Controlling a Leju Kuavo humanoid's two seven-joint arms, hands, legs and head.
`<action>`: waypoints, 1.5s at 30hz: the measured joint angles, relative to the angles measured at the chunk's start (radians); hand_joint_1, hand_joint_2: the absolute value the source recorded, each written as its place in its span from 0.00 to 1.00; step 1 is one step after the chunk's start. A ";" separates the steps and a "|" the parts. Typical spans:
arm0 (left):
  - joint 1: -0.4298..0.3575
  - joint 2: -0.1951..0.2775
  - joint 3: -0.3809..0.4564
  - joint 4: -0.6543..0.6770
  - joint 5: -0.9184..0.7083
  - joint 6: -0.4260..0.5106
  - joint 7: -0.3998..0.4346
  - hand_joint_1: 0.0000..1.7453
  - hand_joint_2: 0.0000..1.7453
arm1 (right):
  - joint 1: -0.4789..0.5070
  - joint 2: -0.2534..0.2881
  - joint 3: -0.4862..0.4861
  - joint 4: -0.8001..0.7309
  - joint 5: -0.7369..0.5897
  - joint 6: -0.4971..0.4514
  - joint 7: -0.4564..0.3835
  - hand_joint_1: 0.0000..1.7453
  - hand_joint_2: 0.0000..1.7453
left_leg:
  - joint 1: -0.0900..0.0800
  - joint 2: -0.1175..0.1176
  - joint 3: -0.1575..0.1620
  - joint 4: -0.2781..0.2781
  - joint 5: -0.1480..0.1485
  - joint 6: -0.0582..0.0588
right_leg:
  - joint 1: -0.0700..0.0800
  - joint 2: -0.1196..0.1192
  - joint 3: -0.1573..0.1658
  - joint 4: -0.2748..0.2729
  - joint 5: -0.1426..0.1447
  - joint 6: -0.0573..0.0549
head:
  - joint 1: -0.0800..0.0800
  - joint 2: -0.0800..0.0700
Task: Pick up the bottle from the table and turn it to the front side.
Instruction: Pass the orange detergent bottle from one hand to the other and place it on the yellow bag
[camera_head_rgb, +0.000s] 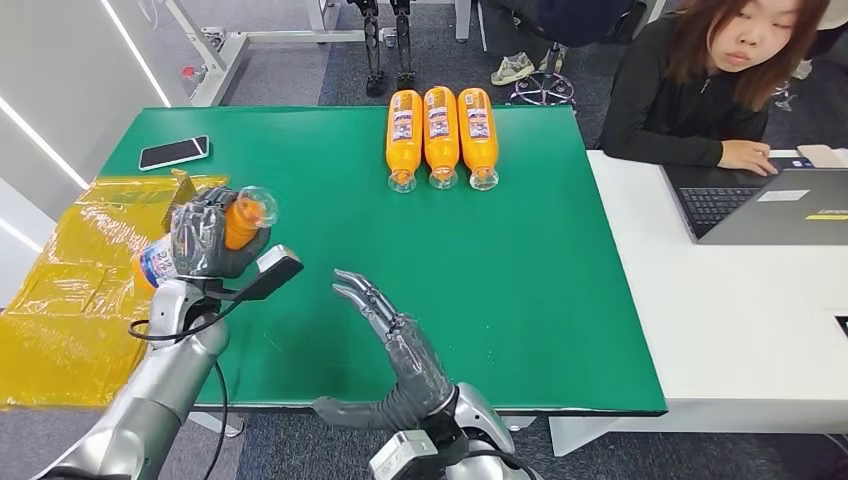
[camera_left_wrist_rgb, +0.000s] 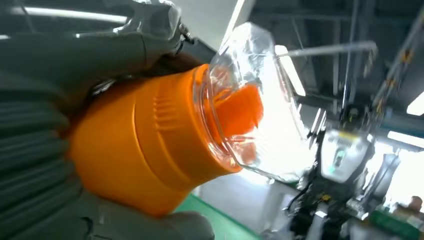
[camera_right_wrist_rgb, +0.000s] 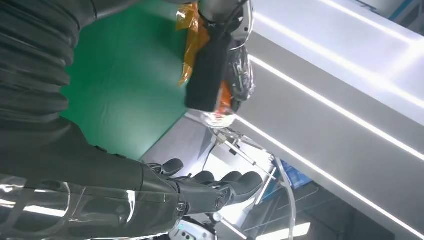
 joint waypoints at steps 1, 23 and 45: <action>-0.008 0.007 -0.025 0.013 -0.068 0.000 0.043 0.79 1.00 | -0.001 0.000 0.001 0.005 -0.003 -0.007 -0.003 0.00 1.00 | 0.000 0.000 0.000 0.000 0.000 0.000 | 0.000 0.000 0.000 0.000 0.000 0.000 | 0.000 0.000; -0.062 0.052 -0.184 0.159 -0.293 -0.261 0.265 0.06 1.00 | -0.002 -0.005 0.005 0.049 -0.022 -0.073 -0.009 0.00 1.00 | 0.000 0.001 0.000 0.000 0.000 0.000 | 0.000 0.001 -0.001 0.000 0.000 0.000 | 0.000 0.000; -0.061 0.142 -0.184 0.237 -0.341 -0.377 0.438 0.00 1.00 | -0.051 -0.029 0.021 0.129 -0.109 -0.047 -0.030 0.00 1.00 | 0.000 0.001 0.000 0.000 0.000 0.000 | 0.000 0.001 -0.001 0.000 0.000 0.000 | 0.000 0.000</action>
